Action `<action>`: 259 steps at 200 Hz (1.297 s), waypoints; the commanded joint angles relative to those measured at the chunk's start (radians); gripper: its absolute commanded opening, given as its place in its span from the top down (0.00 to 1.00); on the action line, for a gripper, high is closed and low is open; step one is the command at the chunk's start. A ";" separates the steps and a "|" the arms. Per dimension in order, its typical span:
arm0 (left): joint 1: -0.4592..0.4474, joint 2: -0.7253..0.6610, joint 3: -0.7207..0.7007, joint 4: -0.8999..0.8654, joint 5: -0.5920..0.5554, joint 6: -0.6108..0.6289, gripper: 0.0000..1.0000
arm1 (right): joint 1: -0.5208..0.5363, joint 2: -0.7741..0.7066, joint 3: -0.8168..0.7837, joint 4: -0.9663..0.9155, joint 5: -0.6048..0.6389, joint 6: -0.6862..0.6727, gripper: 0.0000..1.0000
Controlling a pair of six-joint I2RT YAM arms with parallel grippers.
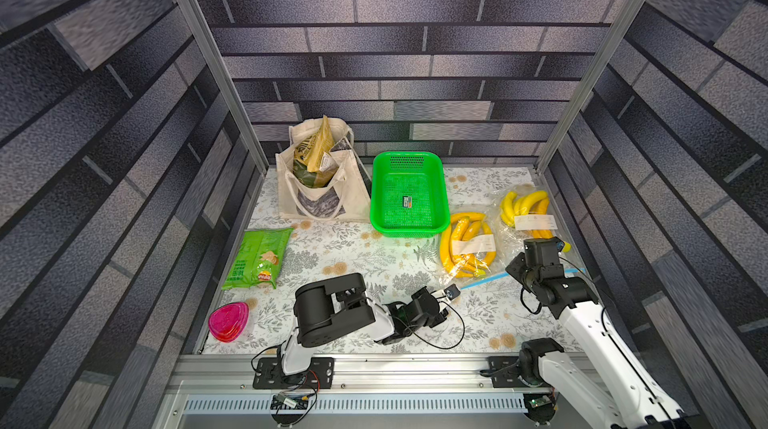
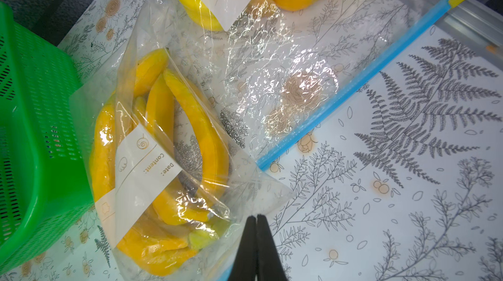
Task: Open the zip-top bag and take out the banana
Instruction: Unzip the zipper on the zipper food storage bag, then open the zipper of the food storage bag at the center of the board.
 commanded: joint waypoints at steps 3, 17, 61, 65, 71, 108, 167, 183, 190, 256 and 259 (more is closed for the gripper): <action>0.004 -0.023 -0.052 -0.114 -0.039 -0.042 0.89 | -0.028 0.002 0.042 0.052 0.109 -0.015 1.00; 0.005 -0.028 -0.057 -0.117 -0.033 -0.049 0.88 | -0.027 0.002 0.041 0.054 0.104 -0.015 1.00; 0.002 -0.062 -0.053 -0.123 -0.002 -0.078 0.81 | -0.028 -0.010 0.014 0.072 0.062 -0.020 1.00; 0.002 -0.069 -0.050 -0.127 0.000 -0.080 0.79 | -0.027 -0.013 0.011 0.077 0.053 -0.022 1.00; 0.002 -0.081 -0.047 -0.129 0.002 -0.084 0.76 | -0.028 -0.015 0.005 0.084 0.035 -0.026 1.00; 0.025 -0.195 -0.003 -0.198 0.086 -0.109 0.49 | -0.028 -0.035 -0.015 0.097 -0.049 -0.047 1.00; 0.111 -0.179 0.226 -0.357 0.268 -0.124 0.38 | -0.027 -0.125 -0.029 0.074 -0.071 -0.078 1.00; 0.124 -0.133 0.288 -0.393 0.288 -0.127 0.37 | -0.028 -0.139 -0.039 0.074 -0.078 -0.082 1.00; 0.130 -0.116 0.308 -0.403 0.297 -0.135 0.37 | -0.027 -0.144 -0.046 0.077 -0.082 -0.082 1.00; 0.129 -0.009 0.422 -0.442 0.350 -0.158 0.32 | -0.028 -0.166 -0.081 0.109 -0.120 -0.091 1.00; 0.129 -0.005 0.425 -0.444 0.354 -0.156 0.32 | -0.027 -0.166 -0.081 0.110 -0.120 -0.093 1.00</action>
